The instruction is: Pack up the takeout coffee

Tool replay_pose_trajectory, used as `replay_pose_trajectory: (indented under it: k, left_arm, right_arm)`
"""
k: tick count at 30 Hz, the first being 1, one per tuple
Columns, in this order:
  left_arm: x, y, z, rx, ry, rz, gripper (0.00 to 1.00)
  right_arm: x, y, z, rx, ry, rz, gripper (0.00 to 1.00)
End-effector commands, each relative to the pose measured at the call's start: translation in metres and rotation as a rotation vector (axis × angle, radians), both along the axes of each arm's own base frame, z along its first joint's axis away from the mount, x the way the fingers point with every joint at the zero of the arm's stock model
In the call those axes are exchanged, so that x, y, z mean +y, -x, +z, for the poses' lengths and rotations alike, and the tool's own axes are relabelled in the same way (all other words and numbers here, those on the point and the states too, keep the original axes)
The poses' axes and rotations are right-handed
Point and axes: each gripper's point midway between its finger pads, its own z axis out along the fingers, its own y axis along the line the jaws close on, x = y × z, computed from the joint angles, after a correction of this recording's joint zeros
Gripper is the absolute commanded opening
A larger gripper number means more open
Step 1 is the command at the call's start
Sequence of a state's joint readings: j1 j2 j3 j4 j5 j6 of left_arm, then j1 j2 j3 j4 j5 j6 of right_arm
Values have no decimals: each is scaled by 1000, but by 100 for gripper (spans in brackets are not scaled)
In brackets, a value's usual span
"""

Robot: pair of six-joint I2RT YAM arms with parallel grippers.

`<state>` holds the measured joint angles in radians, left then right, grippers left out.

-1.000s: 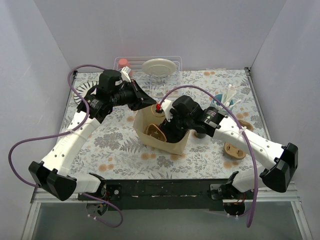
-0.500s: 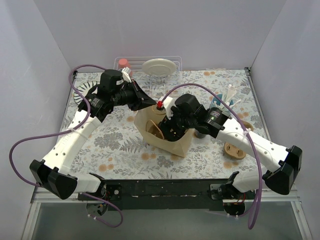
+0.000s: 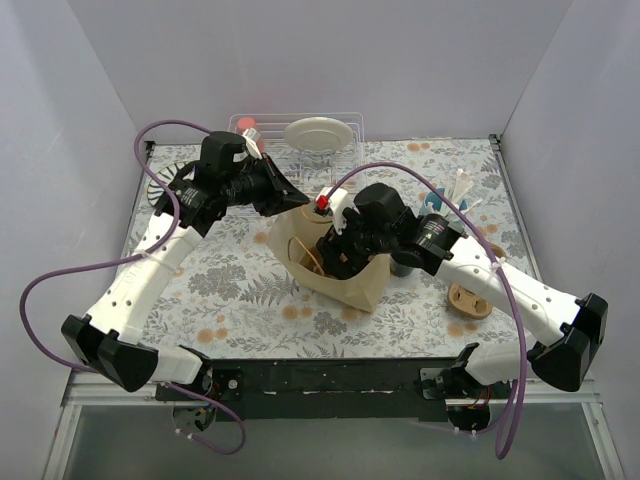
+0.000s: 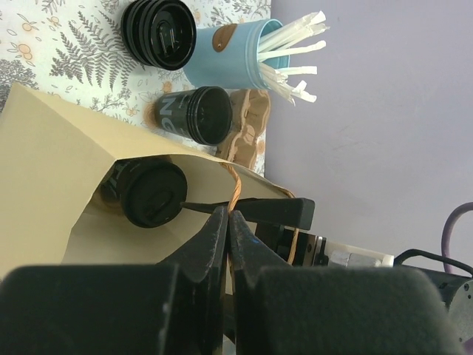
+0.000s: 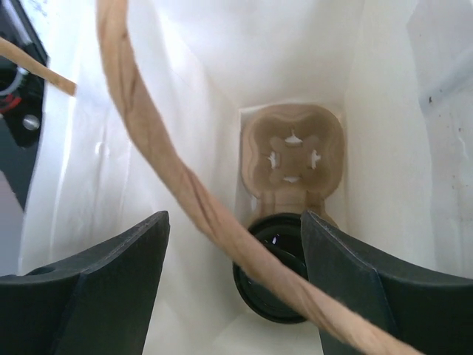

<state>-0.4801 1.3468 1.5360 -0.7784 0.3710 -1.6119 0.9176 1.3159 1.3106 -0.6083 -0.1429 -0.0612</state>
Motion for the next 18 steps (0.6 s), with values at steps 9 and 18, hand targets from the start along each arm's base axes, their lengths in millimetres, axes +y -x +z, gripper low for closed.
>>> replay_pose_trajectory:
  k: [9, 18]
  left_arm:
    - [21, 7, 9, -9, -66, 63, 0]
    - [25, -1, 20, -21, -89, 99, 0]
  right_arm:
    - [22, 12, 13, 43, -167, 51, 80]
    - [25, 23, 20, 50, -227, 101, 83]
